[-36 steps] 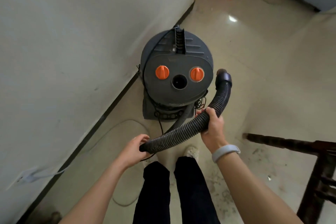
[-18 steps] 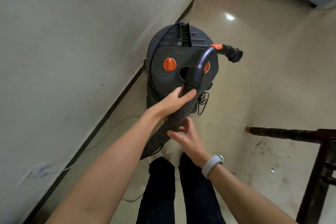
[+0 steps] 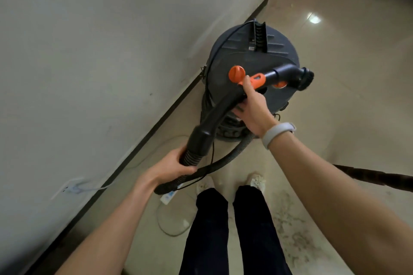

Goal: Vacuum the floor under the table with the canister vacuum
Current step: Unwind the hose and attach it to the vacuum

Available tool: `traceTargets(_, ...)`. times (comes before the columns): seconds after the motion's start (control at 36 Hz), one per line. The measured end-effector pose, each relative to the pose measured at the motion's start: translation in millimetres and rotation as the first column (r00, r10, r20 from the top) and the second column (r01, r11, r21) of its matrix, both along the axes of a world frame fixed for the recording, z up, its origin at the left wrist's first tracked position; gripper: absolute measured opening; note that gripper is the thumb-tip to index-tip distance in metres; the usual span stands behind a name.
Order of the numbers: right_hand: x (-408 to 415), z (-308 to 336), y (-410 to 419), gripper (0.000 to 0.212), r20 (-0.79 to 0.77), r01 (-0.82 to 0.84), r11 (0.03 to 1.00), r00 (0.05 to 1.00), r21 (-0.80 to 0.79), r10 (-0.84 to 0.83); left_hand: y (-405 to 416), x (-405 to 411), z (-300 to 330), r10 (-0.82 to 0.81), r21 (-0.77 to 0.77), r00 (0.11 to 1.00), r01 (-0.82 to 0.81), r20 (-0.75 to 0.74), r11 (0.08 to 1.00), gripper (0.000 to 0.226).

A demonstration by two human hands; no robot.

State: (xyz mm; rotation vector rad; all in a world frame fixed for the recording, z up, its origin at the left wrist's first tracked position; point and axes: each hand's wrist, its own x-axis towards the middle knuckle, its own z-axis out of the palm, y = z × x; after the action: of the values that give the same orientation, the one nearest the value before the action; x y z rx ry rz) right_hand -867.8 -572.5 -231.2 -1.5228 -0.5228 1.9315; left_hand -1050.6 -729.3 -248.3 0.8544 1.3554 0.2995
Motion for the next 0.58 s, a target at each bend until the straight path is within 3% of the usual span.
traceTargets(0.06, -11.3, -0.6, 4.2, 0.031, -0.032, 0.127, 0.990, 0.991, -0.068, -0.129, -7.3, -5.5, -4.2, -0.021, -0.002, 1.000, 0.021, -0.014, 1.000, 0.040)
traceTargets(0.14, -19.8, -5.2, -4.7, 0.023, 0.004, 0.151, 0.986, 0.988, -0.067, -0.151, -10.2, -12.7, -12.2, -0.134, -0.041, 0.989, 0.132, -0.056, 0.990, 0.044)
traceTargets(0.22, -26.2, -15.4, -23.5, 0.027, 0.001, -0.006, 0.998, 1.000, -0.059, 0.006, -4.7, -23.1, -17.7, -0.098, -0.078, 0.993, 0.093, -0.061, 0.993, 0.096)
traceTargets(0.28, -31.6, -21.7, -39.8, 0.027, 0.032, -0.167, 0.985, 0.985, -0.034, 0.168, 4.2, -23.9, -16.0, 0.010, -0.027, 0.998, -0.012, -0.062, 1.000, 0.110)
traceTargets(0.31, -37.1, -23.9, -47.7, 0.022, 0.040, -0.237, 0.971, 0.970, -0.017, 0.238, 8.6, -22.1, -15.8, 0.041, 0.025, 0.996, -0.038, -0.086, 0.999, 0.103)
traceTargets(0.39, -54.9, -27.2, -64.3, 0.002, 0.142, -0.403, 0.914, 0.908, 0.043, 0.394, 18.3, -11.4, -20.7, 0.123, 0.159, 0.980, -0.098, -0.158, 0.982, 0.054)
traceTargets(0.44, -60.9, -29.7, -67.7, 0.005, 0.194, -0.444, 0.893, 0.885, 0.077, 0.423, 20.5, -9.1, -29.5, 0.161, 0.185, 0.962, -0.121, -0.219, 0.975, 0.036)
traceTargets(0.58, -49.8, -43.2, -60.4, 0.029, 0.360, -0.538, 0.836, 0.804, 0.104, 0.473, 15.2, -22.1, -48.4, 0.229, 0.179, 0.927, -0.182, -0.297, 0.967, 0.023)
